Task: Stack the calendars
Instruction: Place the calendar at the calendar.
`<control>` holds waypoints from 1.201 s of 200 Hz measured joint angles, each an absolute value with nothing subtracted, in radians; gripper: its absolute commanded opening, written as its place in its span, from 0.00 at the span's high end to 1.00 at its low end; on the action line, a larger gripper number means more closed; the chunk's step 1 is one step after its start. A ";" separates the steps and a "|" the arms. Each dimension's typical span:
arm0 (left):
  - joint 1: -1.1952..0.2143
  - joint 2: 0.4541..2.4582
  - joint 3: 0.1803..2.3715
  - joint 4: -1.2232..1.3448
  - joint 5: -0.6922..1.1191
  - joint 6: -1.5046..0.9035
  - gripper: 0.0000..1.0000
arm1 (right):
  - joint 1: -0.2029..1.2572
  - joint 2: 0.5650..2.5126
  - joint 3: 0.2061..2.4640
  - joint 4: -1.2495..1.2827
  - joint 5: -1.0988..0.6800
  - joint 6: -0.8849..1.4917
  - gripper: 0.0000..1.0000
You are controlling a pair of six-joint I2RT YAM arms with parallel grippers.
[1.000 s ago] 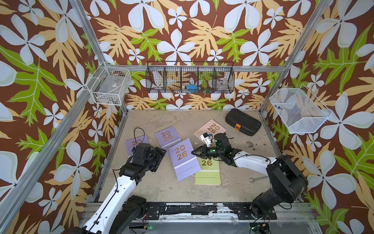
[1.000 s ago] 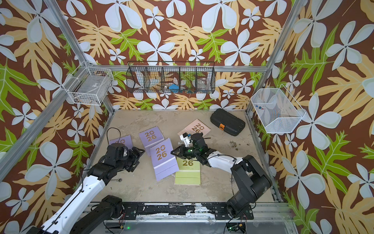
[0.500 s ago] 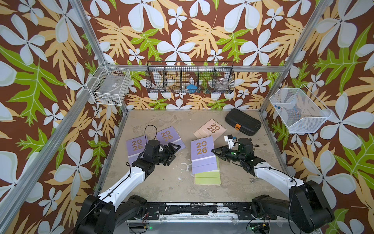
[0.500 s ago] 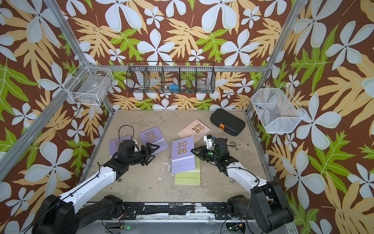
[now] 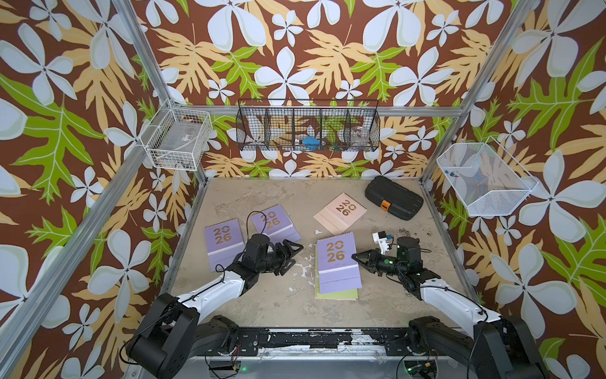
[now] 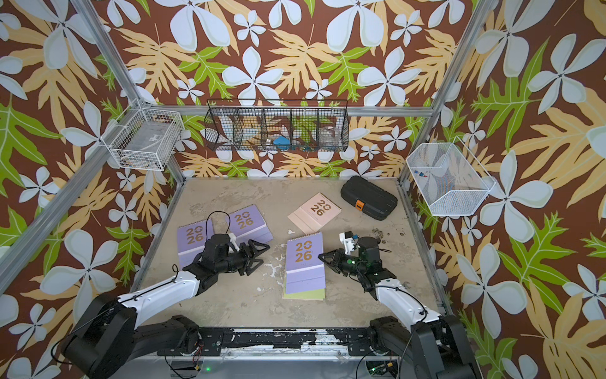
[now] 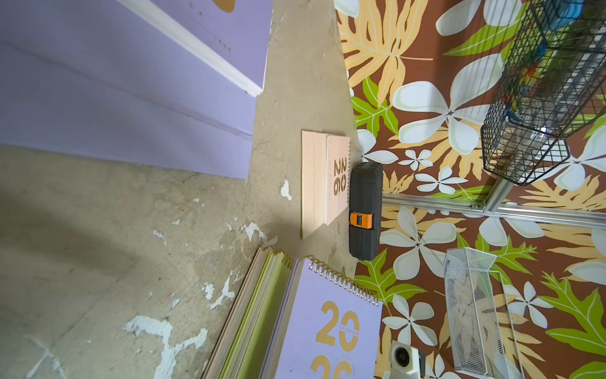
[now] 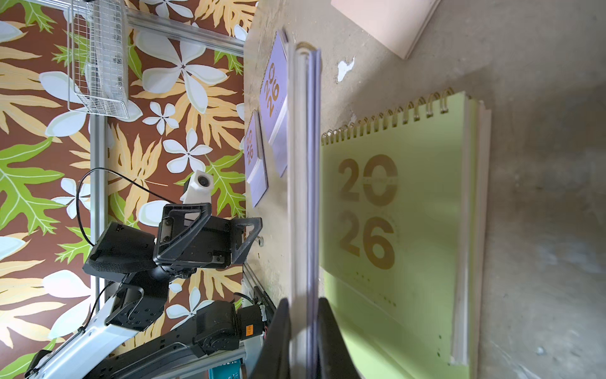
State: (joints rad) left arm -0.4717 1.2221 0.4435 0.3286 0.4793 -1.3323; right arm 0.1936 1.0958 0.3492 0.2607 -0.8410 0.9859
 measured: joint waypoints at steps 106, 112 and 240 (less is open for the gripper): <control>-0.525 1.354 0.414 0.524 0.502 -1.411 0.25 | 0.188 1.166 0.304 0.392 -0.891 1.010 0.90; -0.527 1.362 0.417 0.529 0.505 -1.412 0.25 | 0.188 1.171 0.303 0.399 -0.892 1.010 0.90; -0.572 1.526 0.487 0.648 0.528 -1.444 0.26 | 0.173 1.253 0.294 0.471 -0.913 1.003 0.87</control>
State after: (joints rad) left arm -0.5716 1.5261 0.4873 0.6483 0.5278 -1.4445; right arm 0.1730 1.2533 0.2935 0.4706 -0.9134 1.0031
